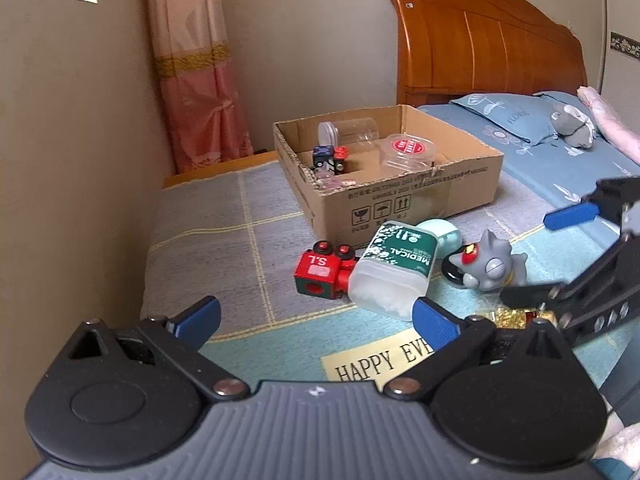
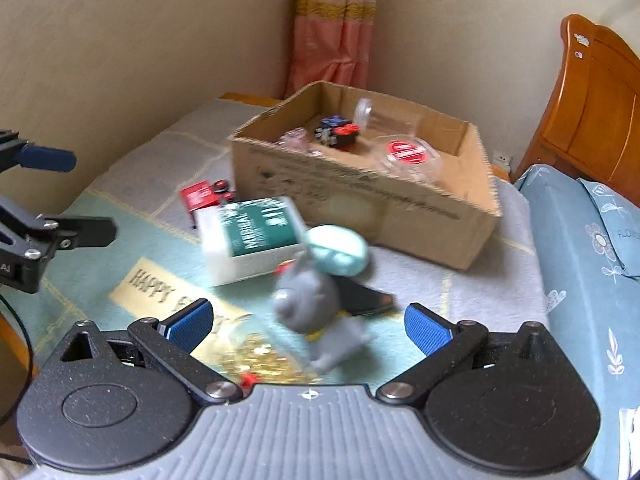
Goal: Organize rigid objects
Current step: 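Move the left gripper to the red S.L block and the right to the gold capsule bottle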
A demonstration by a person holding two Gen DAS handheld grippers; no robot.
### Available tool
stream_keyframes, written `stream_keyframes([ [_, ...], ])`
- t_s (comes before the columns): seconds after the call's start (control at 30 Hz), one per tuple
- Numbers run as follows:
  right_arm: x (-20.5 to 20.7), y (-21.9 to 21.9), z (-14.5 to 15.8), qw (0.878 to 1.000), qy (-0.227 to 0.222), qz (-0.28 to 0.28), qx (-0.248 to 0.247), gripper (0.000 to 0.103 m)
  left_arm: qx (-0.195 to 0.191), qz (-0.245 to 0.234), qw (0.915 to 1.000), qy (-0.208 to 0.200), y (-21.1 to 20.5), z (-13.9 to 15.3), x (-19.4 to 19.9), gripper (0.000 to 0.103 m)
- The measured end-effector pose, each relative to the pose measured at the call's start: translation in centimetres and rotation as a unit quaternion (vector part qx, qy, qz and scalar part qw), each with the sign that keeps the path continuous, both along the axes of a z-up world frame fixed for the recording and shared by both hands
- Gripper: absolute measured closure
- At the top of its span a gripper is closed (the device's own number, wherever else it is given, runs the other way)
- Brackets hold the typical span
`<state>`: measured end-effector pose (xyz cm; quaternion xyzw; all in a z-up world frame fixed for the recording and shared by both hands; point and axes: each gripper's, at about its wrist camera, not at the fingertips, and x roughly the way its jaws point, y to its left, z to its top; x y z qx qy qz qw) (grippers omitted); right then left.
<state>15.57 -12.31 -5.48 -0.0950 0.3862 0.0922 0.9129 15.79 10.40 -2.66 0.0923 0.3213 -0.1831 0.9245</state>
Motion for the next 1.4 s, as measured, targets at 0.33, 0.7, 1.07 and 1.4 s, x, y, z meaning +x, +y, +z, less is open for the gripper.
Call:
stream_keyframes([
  [0.33, 0.3, 1.8, -2.9, 0.998, 0.016, -0.040, -0.047, 0.000, -0.012, 0.004, 0.9999, 0.002, 0.5, -0.5, -0.5, 0.001],
  [0.7, -3.1, -3.9, -3.6, 0.997, 0.033, -0.073, -0.013, 0.000, 0.006, -0.006, 0.9999, 0.013, -0.7, -1.5, 0.7, 0.001],
  [1.07, -2.8, -6.3, -6.2, 0.996, 0.064, -0.052, 0.027, 0.000, 0.014, -0.001, 0.9999, 0.002, -1.5, -1.2, 4.0, 0.001],
  [1.4, -3.2, -6.6, -6.2, 0.998, 0.048, -0.022, 0.029, 0.000, 0.040, 0.016, 0.9987, 0.027, -2.3, -3.7, 9.7, 0.001],
])
